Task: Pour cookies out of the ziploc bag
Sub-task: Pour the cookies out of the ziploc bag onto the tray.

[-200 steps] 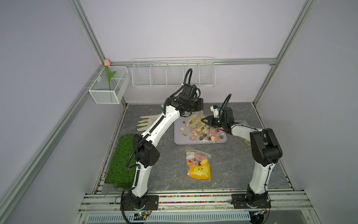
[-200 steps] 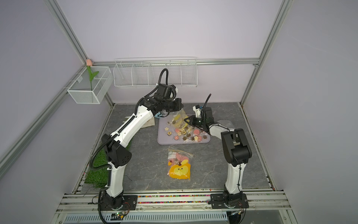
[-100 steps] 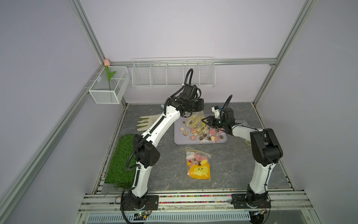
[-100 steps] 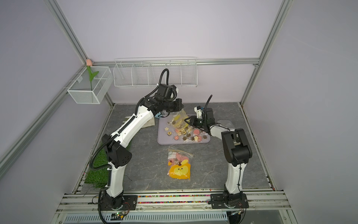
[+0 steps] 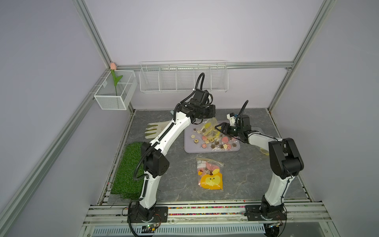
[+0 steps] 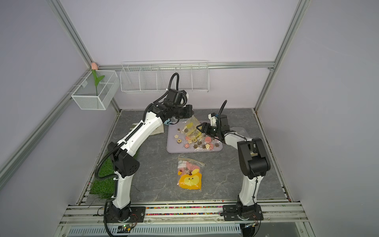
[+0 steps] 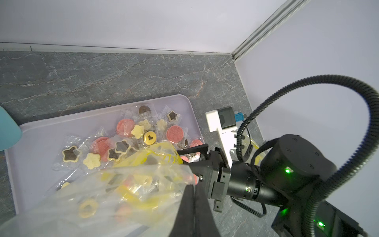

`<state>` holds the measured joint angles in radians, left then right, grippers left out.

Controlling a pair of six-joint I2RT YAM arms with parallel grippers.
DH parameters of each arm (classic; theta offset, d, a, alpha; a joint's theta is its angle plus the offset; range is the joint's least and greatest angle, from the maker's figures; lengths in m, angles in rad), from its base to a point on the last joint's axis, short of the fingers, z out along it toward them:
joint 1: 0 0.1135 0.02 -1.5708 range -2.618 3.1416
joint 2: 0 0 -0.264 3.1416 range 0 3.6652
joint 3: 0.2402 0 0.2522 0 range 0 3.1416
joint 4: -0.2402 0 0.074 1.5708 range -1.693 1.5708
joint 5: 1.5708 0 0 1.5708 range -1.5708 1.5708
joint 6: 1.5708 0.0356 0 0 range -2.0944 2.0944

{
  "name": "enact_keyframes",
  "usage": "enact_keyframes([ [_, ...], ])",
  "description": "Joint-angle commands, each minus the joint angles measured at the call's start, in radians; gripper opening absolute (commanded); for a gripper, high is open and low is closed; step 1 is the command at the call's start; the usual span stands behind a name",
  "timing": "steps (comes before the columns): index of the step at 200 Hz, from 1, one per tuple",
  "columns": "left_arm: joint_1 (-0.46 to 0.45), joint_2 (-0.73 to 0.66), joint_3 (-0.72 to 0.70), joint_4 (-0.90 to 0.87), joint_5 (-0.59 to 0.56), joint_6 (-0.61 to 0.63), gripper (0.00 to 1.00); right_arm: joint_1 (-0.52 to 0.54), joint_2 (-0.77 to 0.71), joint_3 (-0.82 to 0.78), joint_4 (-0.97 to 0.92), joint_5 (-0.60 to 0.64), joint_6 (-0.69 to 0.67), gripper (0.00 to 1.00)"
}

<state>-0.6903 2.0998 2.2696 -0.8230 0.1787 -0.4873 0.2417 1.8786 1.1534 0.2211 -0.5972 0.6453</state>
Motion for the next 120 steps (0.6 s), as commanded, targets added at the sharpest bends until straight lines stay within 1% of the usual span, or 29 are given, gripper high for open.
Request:
enact_keyframes([
  [1, 0.0, -0.04, 0.03, -0.034, -0.019, 0.021, 0.0, -0.005, -0.049, -0.006, -0.064, 0.044, -0.048, 0.69],
  [49, 0.0, -0.047, 0.028, -0.033, -0.016, 0.024, 0.0, -0.005, -0.119, -0.02, -0.178, 0.173, -0.104, 0.7],
  [77, 0.0, -0.05, 0.031, -0.033, -0.012, 0.023, 0.0, -0.003, -0.156, -0.037, -0.2, 0.191, -0.118, 0.71],
  [93, 0.0, -0.052, 0.031, -0.028, -0.005, 0.019, 0.0, 0.017, -0.136, -0.029, -0.198, 0.193, -0.113, 0.71],
  [120, -0.003, -0.053, 0.023, -0.005, 0.028, -0.003, 0.0, 0.06, -0.051, 0.013, -0.166, 0.197, -0.097, 0.71],
])
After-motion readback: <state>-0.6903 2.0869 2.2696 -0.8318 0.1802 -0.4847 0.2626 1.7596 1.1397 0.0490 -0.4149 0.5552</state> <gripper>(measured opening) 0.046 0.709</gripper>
